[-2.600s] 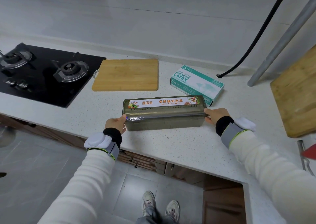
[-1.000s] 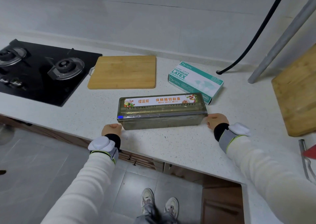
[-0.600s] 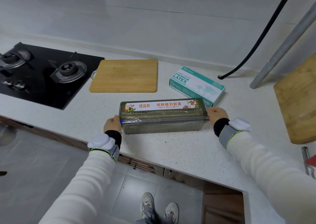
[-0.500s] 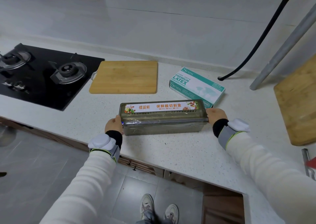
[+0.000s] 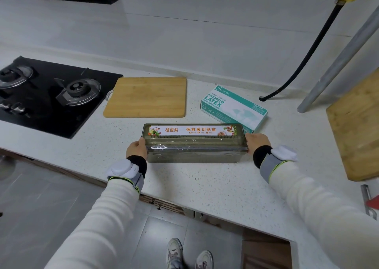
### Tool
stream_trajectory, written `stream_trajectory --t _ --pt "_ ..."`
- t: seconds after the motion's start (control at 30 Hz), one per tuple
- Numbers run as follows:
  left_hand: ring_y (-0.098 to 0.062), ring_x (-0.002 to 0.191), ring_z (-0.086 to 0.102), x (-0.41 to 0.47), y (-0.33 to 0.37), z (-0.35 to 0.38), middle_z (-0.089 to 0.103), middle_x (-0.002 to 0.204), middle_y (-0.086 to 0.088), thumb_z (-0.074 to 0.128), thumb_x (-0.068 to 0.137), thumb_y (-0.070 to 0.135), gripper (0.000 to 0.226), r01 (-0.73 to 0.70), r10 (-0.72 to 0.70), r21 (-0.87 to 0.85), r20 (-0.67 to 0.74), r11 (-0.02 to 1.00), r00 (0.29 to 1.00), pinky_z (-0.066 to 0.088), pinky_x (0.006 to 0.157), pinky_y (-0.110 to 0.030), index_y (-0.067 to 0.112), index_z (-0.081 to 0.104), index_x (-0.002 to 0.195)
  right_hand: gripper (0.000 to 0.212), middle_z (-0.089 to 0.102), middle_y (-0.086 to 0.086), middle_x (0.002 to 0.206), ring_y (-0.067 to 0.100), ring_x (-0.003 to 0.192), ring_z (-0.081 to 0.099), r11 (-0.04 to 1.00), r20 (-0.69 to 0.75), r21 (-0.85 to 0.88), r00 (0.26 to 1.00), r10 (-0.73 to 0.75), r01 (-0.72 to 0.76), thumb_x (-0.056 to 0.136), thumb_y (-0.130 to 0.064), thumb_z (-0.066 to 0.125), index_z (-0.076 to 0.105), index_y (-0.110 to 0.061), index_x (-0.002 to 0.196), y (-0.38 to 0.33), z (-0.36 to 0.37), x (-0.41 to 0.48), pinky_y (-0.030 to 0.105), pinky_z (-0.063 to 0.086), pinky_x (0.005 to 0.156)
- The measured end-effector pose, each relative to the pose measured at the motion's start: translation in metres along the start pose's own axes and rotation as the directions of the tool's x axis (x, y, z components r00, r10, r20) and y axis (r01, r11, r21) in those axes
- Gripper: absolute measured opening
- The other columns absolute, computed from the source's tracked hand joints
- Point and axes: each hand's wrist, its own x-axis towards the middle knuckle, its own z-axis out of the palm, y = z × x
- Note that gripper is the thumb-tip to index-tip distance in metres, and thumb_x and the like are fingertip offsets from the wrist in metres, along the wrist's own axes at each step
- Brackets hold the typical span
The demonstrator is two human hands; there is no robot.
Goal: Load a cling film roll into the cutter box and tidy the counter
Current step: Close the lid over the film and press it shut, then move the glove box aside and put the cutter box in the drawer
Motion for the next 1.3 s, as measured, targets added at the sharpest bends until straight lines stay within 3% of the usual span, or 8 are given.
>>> stream_trajectory --t 0.23,0.47,0.6,0.67,0.77,0.83,1.03,1.3 --pt "-0.029 0.092 0.051 0.007 0.006 0.003 0.054 0.094 -0.019 0.037 0.098 0.032 0.034 0.006 -0.006 -0.002 0.003 1.0 1.0 0.046 0.1 -0.051 0.002 0.051 0.089 0.037 0.056 0.014 0.085 0.029 0.078 0.049 0.998 0.033 -0.068 0.999 0.011 -0.009 0.095 -0.022 0.041 0.051 -0.006 0.063 -0.003 -0.002 0.0 0.029 0.036 0.07" --pt "-0.028 0.088 0.048 0.011 0.014 0.004 0.051 0.093 -0.019 0.034 0.099 0.032 0.039 -0.023 0.024 0.082 -0.009 0.996 1.0 0.047 0.099 -0.048 0.006 0.049 0.074 0.033 0.054 0.014 0.086 0.025 0.08 0.051 0.993 0.106 0.111 0.994 0.033 -0.044 0.092 -0.023 0.048 0.046 -0.021 0.06 -0.004 -0.003 0.0 0.049 0.051 0.09" --pt "-0.029 0.086 0.05 0.013 0.017 0.005 0.052 0.092 -0.019 0.032 0.099 0.032 0.042 -0.027 0.029 0.178 -0.008 0.984 1.0 0.047 0.097 -0.045 -0.003 0.056 0.101 0.026 0.056 0.017 0.086 0.028 0.077 0.056 0.997 0.144 0.056 0.988 0.047 -0.055 0.094 -0.026 0.045 0.051 -0.009 0.076 -0.008 -0.004 -0.002 0.049 0.053 0.087" --pt "-0.033 0.087 0.052 0.013 0.021 0.006 0.055 0.097 -0.024 0.032 0.1 0.032 0.045 -0.021 0.024 0.26 -0.01 0.965 1.0 0.046 0.094 -0.041 -0.006 0.055 0.1 0.028 0.058 0.02 0.091 0.03 0.084 0.059 0.998 0.151 0.014 0.987 0.052 -0.055 0.094 -0.027 0.043 0.055 -0.003 0.092 -0.011 -0.005 -0.002 0.047 0.051 0.089" --pt "-0.039 0.109 0.054 0.01 0.029 0.008 0.054 0.127 -0.029 0.034 0.101 0.035 0.052 0.001 0.006 0.331 -0.021 0.944 1.0 0.041 0.097 -0.039 -0.011 0.053 0.115 0.037 0.055 0.02 0.098 0.03 0.092 0.056 0.992 0.157 -0.124 0.987 0.037 -0.018 0.095 -0.027 0.039 0.057 0.003 0.106 -0.017 -0.007 -0.001 0.035 0.04 0.077" --pt "-0.04 0.124 0.047 0.007 0.035 0.01 0.045 0.138 -0.027 0.038 0.099 0.036 0.057 0.019 -0.004 0.342 -0.045 0.939 0.999 0.039 0.101 -0.039 -0.01 0.04 0.134 0.039 0.057 0.022 0.112 0.033 0.104 0.056 0.97 0.127 -0.244 0.992 0.01 0.022 0.098 -0.028 0.037 0.057 0.002 0.111 -0.024 -0.011 0.0 0.033 0.041 0.084" --pt "-0.039 0.128 0.044 0.003 0.059 0.012 0.04 0.142 -0.024 0.048 0.095 0.032 0.059 -0.09 0.142 0.413 -0.097 0.906 0.985 0.04 0.104 -0.044 -0.004 0.034 0.141 0.044 0.057 0.025 0.126 0.037 0.112 0.055 0.938 0.079 -0.336 0.995 -0.059 0.082 0.098 -0.027 0.035 0.056 0.006 0.118 -0.038 -0.017 0.008 0.034 0.043 0.089" --pt "-0.035 0.129 0.044 0.001 0.112 0.051 0.037 0.147 -0.018 0.046 0.097 0.025 0.053 -0.234 0.21 0.208 0.129 0.95 0.969 0.038 0.104 -0.039 0.0 0.034 0.142 0.043 0.058 0.025 0.124 0.036 0.112 0.056 0.943 0.062 -0.316 0.994 -0.087 0.102 0.099 -0.027 0.035 0.058 0.006 0.117 -0.059 -0.018 0.022 0.032 0.044 0.085"
